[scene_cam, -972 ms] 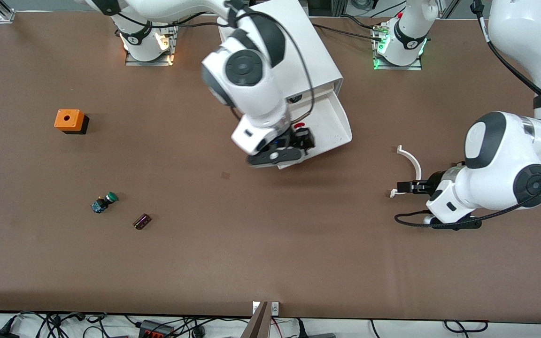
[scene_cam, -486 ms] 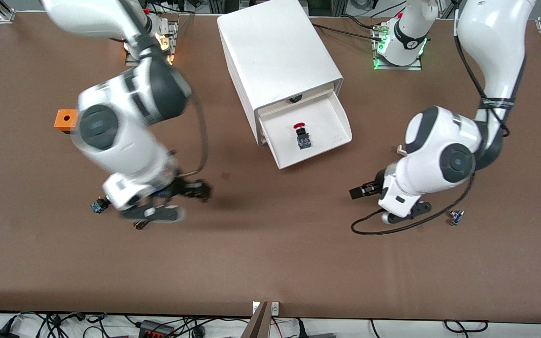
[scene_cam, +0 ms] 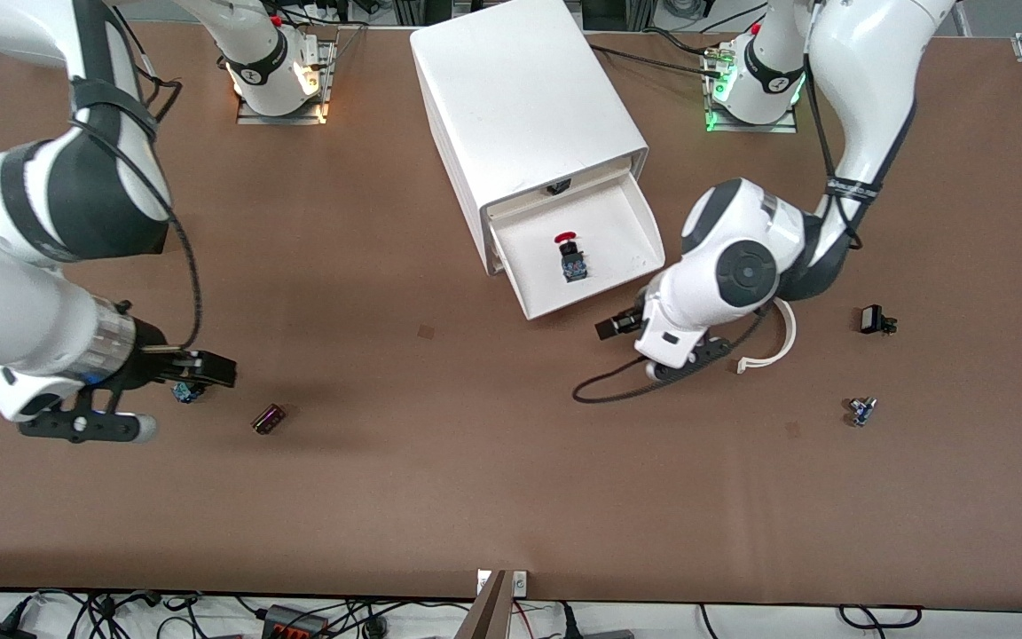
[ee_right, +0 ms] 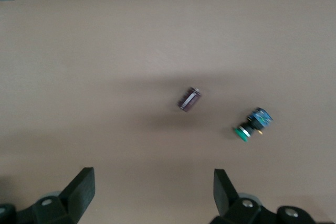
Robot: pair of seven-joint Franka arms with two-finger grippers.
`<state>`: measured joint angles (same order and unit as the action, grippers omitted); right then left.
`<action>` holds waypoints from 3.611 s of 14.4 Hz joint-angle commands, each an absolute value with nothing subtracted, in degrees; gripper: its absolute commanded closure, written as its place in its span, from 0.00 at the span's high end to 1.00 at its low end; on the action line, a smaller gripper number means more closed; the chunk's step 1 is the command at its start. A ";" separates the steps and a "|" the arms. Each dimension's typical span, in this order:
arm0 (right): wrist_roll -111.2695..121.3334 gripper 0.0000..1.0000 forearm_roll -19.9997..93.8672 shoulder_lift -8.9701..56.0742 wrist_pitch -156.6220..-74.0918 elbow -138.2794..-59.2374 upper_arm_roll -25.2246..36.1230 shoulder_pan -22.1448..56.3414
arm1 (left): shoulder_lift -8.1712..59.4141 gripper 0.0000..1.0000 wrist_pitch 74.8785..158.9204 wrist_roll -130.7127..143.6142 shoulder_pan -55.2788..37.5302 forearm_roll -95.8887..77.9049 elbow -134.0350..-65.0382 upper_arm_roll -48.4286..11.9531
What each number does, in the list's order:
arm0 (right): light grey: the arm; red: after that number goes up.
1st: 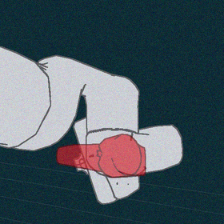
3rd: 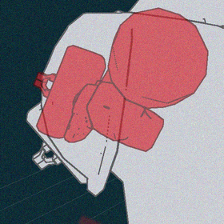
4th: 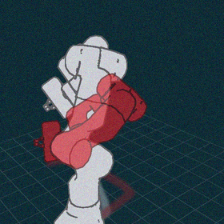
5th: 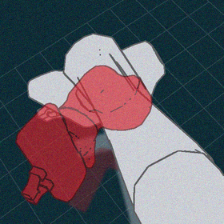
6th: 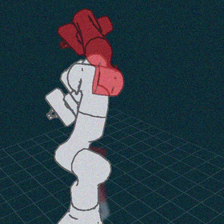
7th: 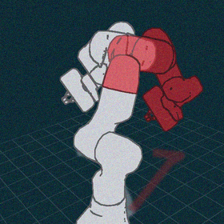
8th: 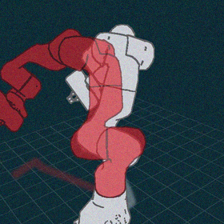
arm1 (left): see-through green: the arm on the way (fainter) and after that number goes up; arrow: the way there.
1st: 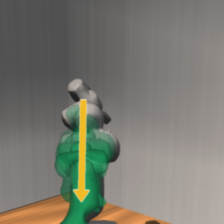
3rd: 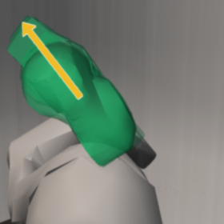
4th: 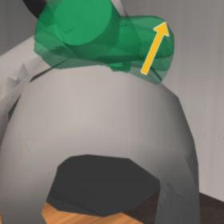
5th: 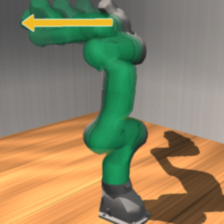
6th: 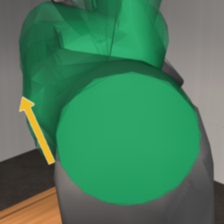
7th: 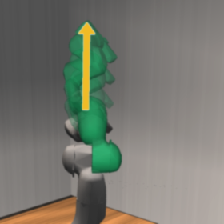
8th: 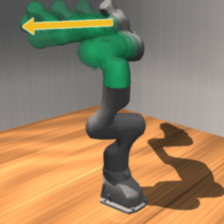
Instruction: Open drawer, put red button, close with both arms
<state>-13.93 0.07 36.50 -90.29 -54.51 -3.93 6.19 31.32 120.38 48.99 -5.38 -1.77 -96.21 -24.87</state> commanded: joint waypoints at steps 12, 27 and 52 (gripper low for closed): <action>0.78 1.00 -0.79 14.42 -90.27 -78.13 -4.66 -6.42 | 29.35 1.00 116.10 61.16 -9.04 -0.26 -103.35 -31.28; 0.97 1.00 -1.41 -2.98 -99.32 -103.43 1.05 -1.41 | 29.44 1.00 111.97 64.07 -9.76 -0.35 -104.41 -35.95; 2.11 1.00 -1.32 -2.73 -98.26 -101.34 1.14 -1.76 | 16.55 1.00 90.88 -0.66 16.10 11.52 -80.06 -31.23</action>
<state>1.56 -0.57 -2.14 -98.43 -101.47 0.85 -2.05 22.26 92.18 7.24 17.61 11.09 -79.74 -34.55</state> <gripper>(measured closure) 0.000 0.000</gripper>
